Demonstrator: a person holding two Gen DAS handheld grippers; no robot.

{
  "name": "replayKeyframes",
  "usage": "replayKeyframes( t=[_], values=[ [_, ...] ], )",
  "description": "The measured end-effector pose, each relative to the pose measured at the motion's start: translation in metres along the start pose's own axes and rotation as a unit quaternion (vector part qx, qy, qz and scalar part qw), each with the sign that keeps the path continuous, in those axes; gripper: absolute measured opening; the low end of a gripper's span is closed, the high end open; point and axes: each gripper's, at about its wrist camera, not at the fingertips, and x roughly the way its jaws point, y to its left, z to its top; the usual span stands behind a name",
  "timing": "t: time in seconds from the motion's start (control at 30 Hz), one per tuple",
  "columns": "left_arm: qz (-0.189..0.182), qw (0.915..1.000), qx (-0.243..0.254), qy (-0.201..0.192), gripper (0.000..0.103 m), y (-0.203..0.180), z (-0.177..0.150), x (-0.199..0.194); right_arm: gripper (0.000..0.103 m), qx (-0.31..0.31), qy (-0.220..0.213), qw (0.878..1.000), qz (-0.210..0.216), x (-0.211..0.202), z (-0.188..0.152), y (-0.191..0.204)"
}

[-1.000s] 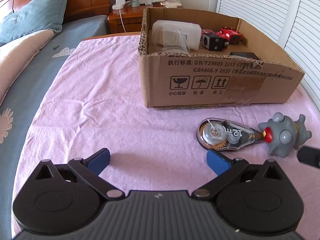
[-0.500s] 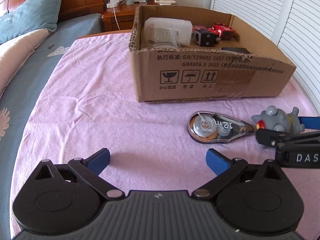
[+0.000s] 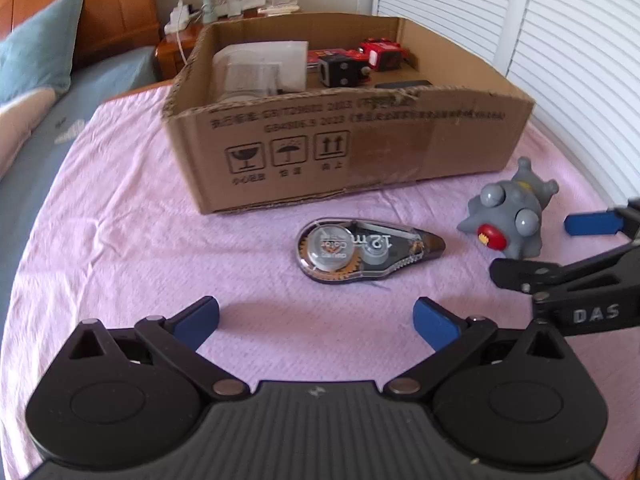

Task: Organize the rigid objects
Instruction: 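Grasp the clear tape roller with the left tool while the right tool grasps the grey dog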

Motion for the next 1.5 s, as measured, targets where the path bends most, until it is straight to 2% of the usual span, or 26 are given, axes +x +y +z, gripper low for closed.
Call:
replayKeyframes(
  t=[0.4,0.67,0.77,0.83,0.93,1.2,1.5],
  values=[
    [-0.022,0.9995,0.013,-0.019,0.102,-0.02,0.012,0.011,0.103,-0.04,-0.028,0.998,0.033,-0.008,-0.017,-0.019],
    [-0.005,0.9994,0.006,-0.034,0.102,-0.027,0.02,0.02,0.103,-0.047,-0.041,0.997,0.04,-0.011,-0.024,-0.021],
    [-0.002,0.9994,-0.001,-0.035,0.098,-0.025,0.021,0.02,0.103,-0.047,-0.042,0.997,0.04,-0.011,-0.025,-0.021],
    [0.0,0.9992,0.0,-0.039,0.09,-0.024,0.021,0.018,0.103,-0.046,-0.042,0.997,0.04,-0.011,-0.024,-0.021],
    [-0.009,0.9994,-0.001,-0.034,0.089,-0.017,0.023,0.017,0.103,-0.048,-0.043,0.997,0.042,-0.01,-0.022,-0.02],
    [0.008,0.9994,-0.013,-0.032,0.09,0.006,0.014,0.01,0.103,-0.08,-0.048,0.993,0.071,0.001,-0.009,-0.018],
    [0.009,0.9992,-0.015,-0.037,0.09,0.01,0.01,0.008,0.103,-0.111,-0.046,0.988,0.092,0.013,0.008,-0.011]
  ],
)
